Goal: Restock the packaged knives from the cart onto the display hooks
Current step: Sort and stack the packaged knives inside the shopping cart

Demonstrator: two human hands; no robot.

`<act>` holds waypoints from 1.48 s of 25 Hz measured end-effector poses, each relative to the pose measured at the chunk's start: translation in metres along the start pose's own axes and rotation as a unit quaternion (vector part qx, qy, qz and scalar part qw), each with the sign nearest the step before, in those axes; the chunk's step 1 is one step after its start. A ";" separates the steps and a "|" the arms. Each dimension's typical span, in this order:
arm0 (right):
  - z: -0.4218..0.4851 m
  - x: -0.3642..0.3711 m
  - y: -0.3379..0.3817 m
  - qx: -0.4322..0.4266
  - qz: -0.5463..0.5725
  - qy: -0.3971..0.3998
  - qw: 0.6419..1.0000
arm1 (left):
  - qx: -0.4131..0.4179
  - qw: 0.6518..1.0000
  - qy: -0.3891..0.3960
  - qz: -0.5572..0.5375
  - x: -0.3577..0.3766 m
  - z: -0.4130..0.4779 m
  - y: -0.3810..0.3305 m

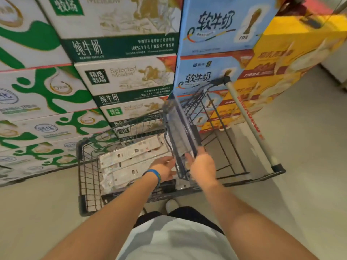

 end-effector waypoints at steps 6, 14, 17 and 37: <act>0.007 0.068 0.000 -0.024 -0.106 0.142 0.984 | -0.001 1.000 0.015 0.001 -0.006 -0.004 0.016; -0.032 -0.036 0.073 -0.121 0.176 -0.133 0.968 | -0.043 0.999 -0.008 -0.022 -0.097 -0.001 0.048; -0.061 -0.004 0.145 -0.275 0.167 -0.069 0.944 | -0.085 0.993 -0.062 -0.045 -0.154 0.011 0.080; 0.024 0.280 0.062 -0.081 -0.096 0.369 0.921 | 0.044 0.703 -0.044 0.708 -0.168 0.247 0.168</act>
Point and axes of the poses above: each hand's wrist, its own z-axis towards the middle knuckle, its own x-axis out of the palm, y = z × x, the point moved 5 cm from there along z, towards the middle knuckle, and after that the axes turned 10 degrees about -z, right-handed, at the moved point
